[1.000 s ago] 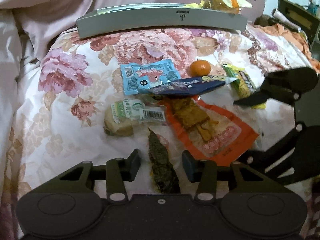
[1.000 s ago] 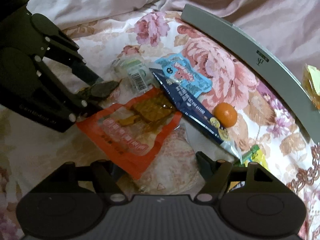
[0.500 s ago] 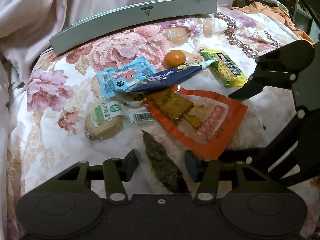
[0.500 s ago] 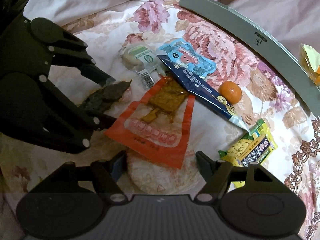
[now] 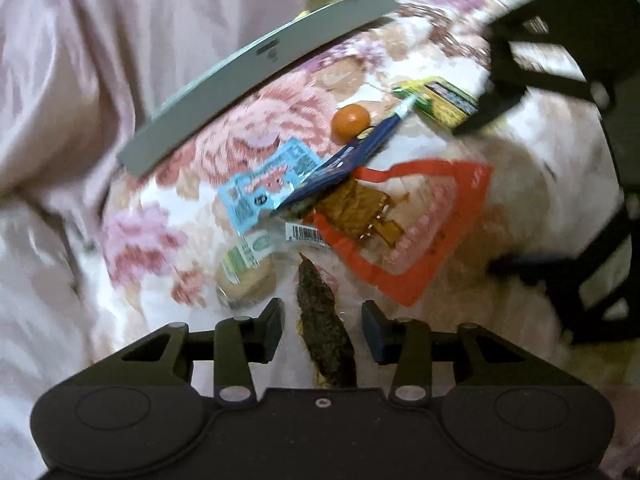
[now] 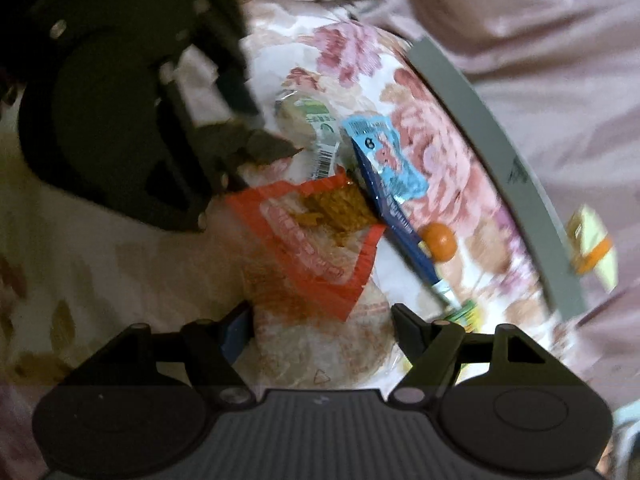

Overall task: Organize snacks
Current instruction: 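Close the left gripper on the dried-fish packet while the right gripper grasps the pastry bag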

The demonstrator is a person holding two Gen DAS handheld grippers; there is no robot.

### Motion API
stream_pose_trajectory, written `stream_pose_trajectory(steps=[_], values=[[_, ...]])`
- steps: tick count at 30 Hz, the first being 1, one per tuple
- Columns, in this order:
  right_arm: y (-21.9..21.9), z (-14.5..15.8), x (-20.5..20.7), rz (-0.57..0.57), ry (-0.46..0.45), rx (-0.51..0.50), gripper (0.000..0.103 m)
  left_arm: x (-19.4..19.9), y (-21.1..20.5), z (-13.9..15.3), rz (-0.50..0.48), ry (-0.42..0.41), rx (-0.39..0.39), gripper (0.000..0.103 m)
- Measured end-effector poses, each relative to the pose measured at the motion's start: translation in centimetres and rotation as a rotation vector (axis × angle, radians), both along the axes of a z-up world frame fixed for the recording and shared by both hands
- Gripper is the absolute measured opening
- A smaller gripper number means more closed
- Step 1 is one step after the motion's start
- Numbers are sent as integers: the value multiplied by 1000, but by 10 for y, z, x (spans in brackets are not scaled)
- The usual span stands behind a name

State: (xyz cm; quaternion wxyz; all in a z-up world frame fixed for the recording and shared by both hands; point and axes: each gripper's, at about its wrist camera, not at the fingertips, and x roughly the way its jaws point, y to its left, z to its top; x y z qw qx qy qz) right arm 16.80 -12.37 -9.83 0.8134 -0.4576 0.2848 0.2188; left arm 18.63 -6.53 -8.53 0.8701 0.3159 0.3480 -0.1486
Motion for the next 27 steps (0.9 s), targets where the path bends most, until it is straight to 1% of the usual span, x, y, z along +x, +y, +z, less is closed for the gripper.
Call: stream_pose_trajectory(steps=[2,3,8,11,16,19,23,27], values=[[2,-3,-5,19,-40,-40,77,-3,-3,-2,-23,-24,41,44],[2,-4,-6,25,-54,-51,77,-4,-4,-2,-27,-30,49,44],[0,-11,-8,33,-143,-129,77,-2,-1,0,-10,-39,46,44],[-2,-13,-7,31,-178,-155,77,-4,-2,1,-12,-67,73,44],[-3,-16,-7,39,-230,-199,77,-13,-9,-1,-79,-173,190,44],[-4,-16,-5,36,-252,-210,77,-15,-10,2,-94,-206,203,43],[-6,-12,-2,14,-282,-202,77,-14,-9,2,-94,-203,205,43],[-7,-8,-1,3,-294,-189,77,-18,-11,0,-105,-223,235,43]])
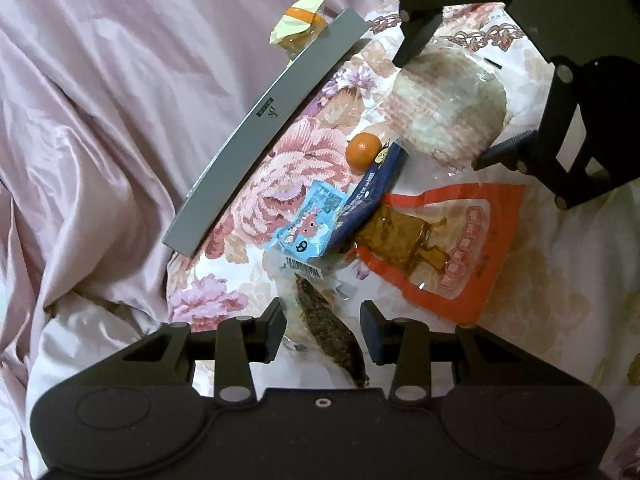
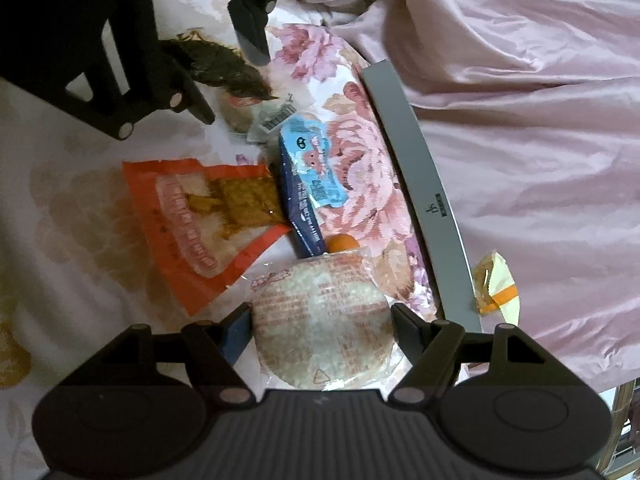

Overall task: Organize snacks
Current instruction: 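Close the left gripper on the dried-fish packet while the right gripper grasps the pastry bag, then carry the dried-fish packet and pastry bag into the grey tray and release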

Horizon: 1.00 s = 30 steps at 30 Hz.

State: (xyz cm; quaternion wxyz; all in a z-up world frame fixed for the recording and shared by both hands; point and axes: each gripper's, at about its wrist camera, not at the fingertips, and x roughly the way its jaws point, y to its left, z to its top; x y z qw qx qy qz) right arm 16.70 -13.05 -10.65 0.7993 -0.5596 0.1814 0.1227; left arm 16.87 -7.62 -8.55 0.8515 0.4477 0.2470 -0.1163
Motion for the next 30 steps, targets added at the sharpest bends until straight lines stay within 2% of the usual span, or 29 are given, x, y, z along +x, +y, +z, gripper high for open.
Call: stream_pose_trajectory(steps=[14,30], values=[[1,2,-1,2,-34,12,77,-8,-3,1,-31,-84,55,43],[1,21,-3,16,-191,94,77,-6,0,21,-39,-263,39,42]])
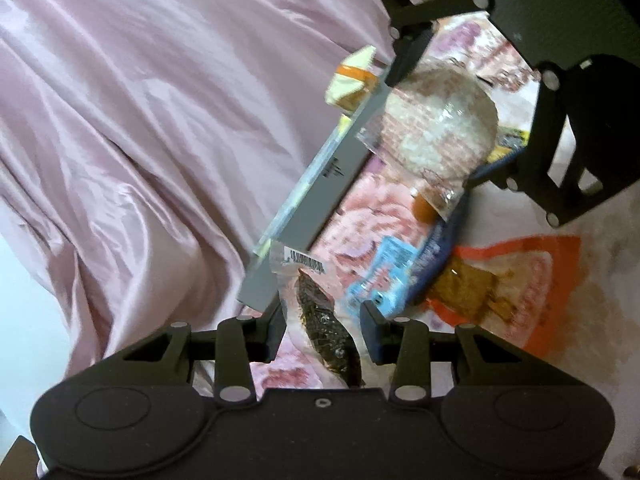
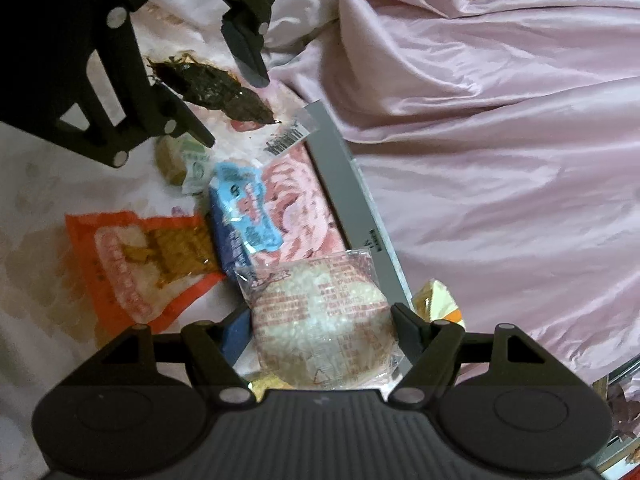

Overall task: Organize snacks
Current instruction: 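Carry the dried-fish packet and pastry bag into the grey tray and release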

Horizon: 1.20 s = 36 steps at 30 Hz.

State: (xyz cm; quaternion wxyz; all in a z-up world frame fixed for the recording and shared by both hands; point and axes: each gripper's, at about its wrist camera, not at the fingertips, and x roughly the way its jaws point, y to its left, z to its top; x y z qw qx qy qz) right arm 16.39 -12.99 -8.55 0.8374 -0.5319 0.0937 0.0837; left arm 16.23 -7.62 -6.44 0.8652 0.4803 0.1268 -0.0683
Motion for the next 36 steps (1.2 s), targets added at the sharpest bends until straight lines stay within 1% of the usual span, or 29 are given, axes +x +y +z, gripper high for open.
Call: stream_pose_trajectory(steps=[4,6,9,12,16,22,26,30,33,36], values=[[0,6,3,-2,-27,30,77,8,0,8,-11,-41,1,42],[-1,9,5,-4,-41,42,77,12,-1,15,-22,-60,-12,42],[-2,13,8,-7,-68,56,77,21,-3,28,-45,-115,-17,42],[-6,21,18,-20,-115,80,77,37,-8,40,-70,-160,-21,42],[-18,39,37,-55,-168,160,77,64,-16,51,-107,-197,-7,43],[-41,66,75,-93,-202,306,77,115,-37,67,-158,-231,-33,42],[-55,72,101,-99,-211,365,77,152,-51,74,-140,-219,-94,42],[-72,71,131,-125,-180,428,77,188,-62,77,-113,-176,-154,42],[-82,68,150,-144,-154,458,77,213,-61,77,-65,-98,-252,42],[-92,66,167,-162,-111,509,77,236,-55,79,7,-3,-380,42]])
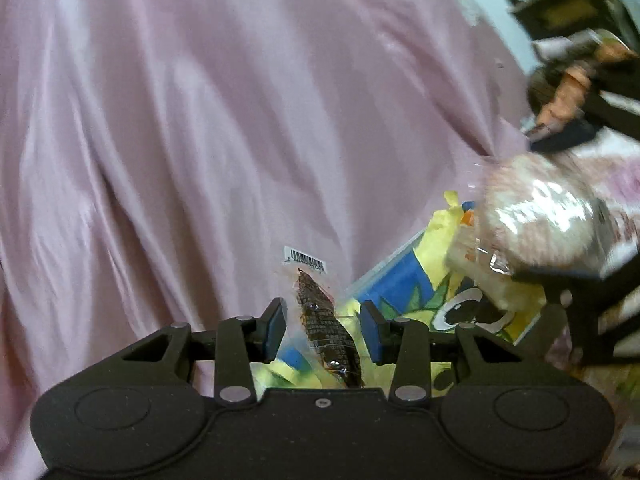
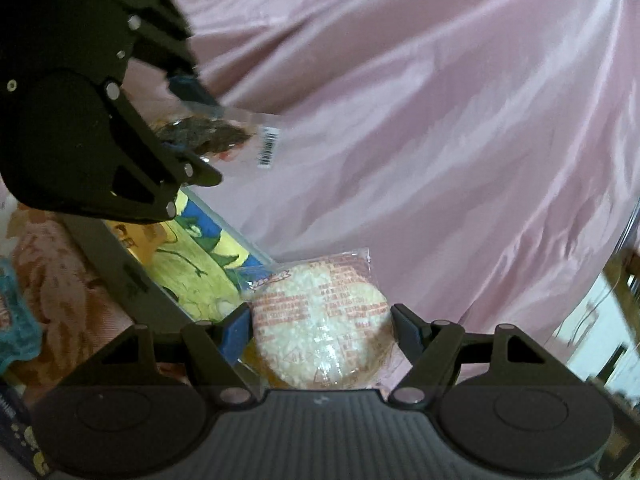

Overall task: Organize snacks
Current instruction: 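Carry the dried-fish packet and pastry bag into the grey tray and release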

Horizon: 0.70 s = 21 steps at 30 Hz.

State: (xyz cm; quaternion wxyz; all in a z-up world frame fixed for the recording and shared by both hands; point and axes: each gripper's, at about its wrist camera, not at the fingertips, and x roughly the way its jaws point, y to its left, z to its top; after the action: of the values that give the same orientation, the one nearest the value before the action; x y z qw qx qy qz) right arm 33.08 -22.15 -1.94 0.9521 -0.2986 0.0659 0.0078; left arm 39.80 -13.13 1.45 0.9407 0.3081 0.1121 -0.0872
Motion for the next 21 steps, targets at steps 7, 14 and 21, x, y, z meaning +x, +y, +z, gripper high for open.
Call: stream_pose_trajectory(steps=[7,14,21], values=[[-10,0,21,15,69,112,77,39,24,0,115,227,-315,43],[-16,5,26,34,131,244,81,43,36,-5,160,319,-467,47],[-22,8,29,47,150,306,98,41,50,1,219,356,-620,84]])
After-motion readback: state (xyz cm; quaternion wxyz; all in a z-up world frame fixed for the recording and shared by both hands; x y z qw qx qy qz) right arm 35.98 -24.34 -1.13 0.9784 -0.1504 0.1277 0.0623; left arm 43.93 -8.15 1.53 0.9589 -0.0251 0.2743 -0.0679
